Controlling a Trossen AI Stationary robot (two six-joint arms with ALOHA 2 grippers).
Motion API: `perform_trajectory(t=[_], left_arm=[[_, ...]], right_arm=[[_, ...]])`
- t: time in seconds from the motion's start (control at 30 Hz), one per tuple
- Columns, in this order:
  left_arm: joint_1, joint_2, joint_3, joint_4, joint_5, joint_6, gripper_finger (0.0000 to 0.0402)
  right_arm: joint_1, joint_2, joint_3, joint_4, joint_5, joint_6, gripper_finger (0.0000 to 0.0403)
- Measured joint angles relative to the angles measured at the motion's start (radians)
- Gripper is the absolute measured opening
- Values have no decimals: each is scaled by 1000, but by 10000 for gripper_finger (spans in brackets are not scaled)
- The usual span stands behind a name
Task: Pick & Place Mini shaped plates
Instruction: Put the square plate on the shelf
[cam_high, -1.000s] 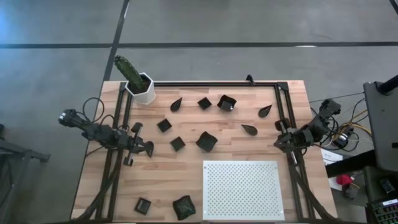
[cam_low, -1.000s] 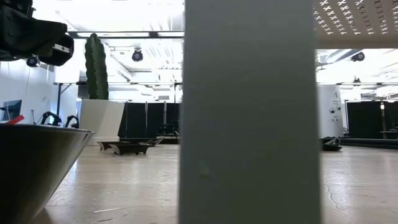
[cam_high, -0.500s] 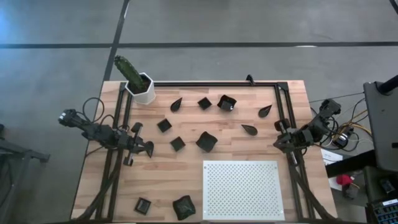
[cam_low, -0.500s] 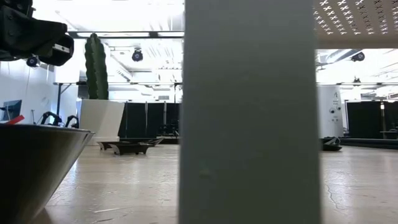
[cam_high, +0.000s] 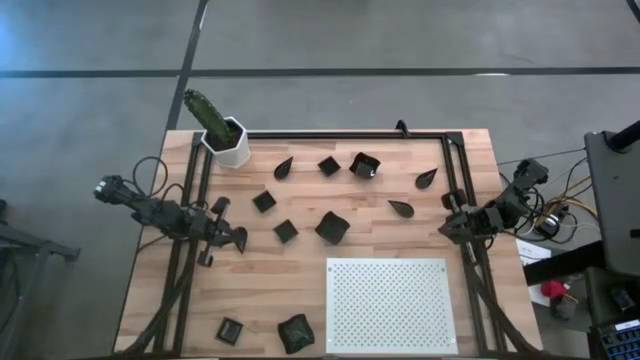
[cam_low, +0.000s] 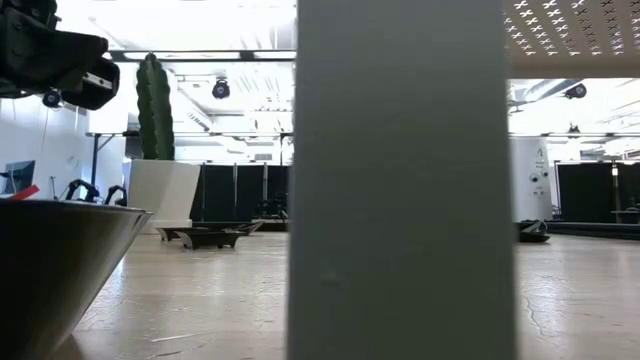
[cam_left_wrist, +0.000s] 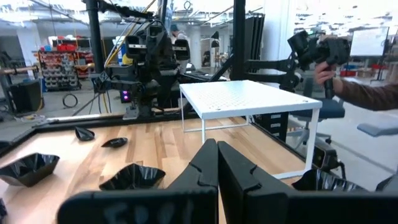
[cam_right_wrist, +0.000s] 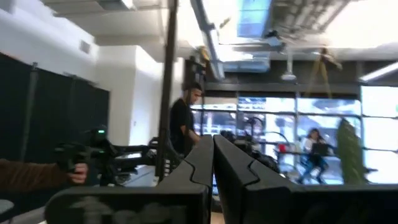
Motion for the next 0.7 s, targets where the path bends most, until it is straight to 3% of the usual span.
perform_trajectory(t=[0.23, 0.53, 0.7], left_arm=[[0, 8, 11, 18, -32, 30, 0], [0, 145, 143, -54, -92, 21, 0], [0, 269, 216, -178, -186, -123, 0]], right_arm=[[0, 0, 0, 3, 194, 4, 8], [0, -1, 0, 65, 214, -22, 8], [-1, -1, 0, 76, 266, -23, 8]])
